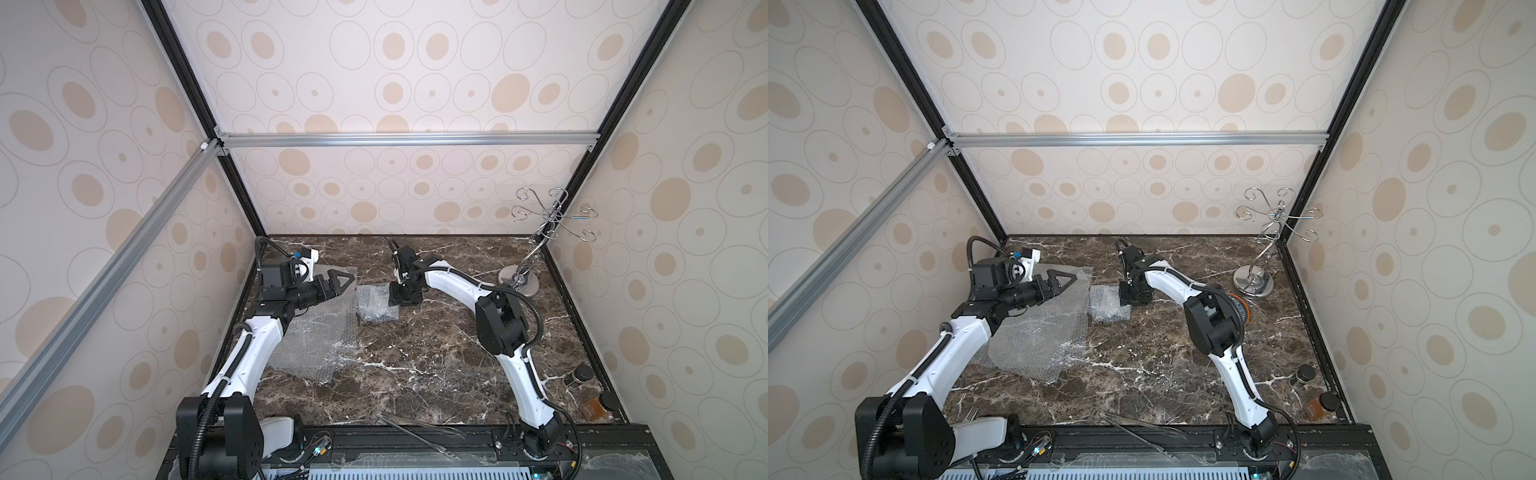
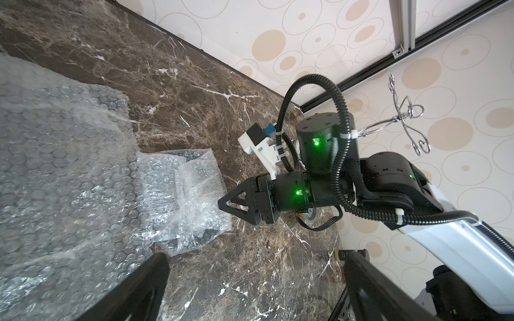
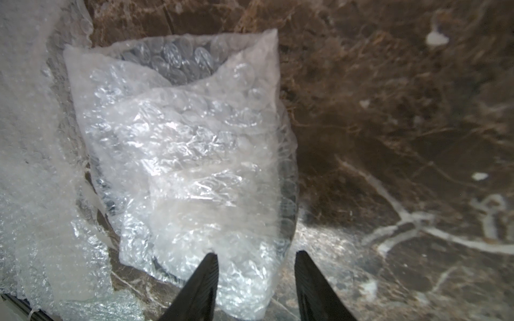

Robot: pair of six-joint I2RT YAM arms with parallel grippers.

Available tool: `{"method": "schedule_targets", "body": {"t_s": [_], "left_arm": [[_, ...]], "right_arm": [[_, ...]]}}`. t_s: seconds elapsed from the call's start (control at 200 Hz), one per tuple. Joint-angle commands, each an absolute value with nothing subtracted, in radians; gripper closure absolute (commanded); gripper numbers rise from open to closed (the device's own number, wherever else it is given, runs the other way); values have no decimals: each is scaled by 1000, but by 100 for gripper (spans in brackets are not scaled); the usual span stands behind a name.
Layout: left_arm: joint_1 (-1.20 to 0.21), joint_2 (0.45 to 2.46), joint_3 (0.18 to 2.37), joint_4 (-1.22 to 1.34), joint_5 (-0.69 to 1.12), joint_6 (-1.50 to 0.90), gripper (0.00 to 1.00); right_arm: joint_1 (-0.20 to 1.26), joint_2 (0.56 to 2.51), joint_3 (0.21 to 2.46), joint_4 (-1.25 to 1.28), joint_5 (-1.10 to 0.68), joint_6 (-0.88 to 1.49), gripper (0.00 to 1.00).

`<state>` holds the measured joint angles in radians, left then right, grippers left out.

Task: Unpack dinner plates from bubble wrap
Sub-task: Move the bubble wrap to the center of the board.

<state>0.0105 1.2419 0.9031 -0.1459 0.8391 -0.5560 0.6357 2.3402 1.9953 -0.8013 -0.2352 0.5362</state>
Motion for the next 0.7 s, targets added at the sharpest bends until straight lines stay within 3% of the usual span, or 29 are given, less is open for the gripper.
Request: {"method": "schedule_targets", "body": {"t_s": [0.0,0.27,0.47,0.695], "left_arm": [[14,1238,916,-141,847,-513,1],[22,1248,853,-8,959,-560,1],[28,1228,875,-119,828,-490,1],[43,1217,893,-205,701,-464,1]], "right_arm": [[650,2374,2010,-826,-234,557,52],[668,2379,1999,-800,-255,567,58],[670,2380,1979,-776,-252,574,64],[670,2368,1948,-750,-235,581,81]]}}
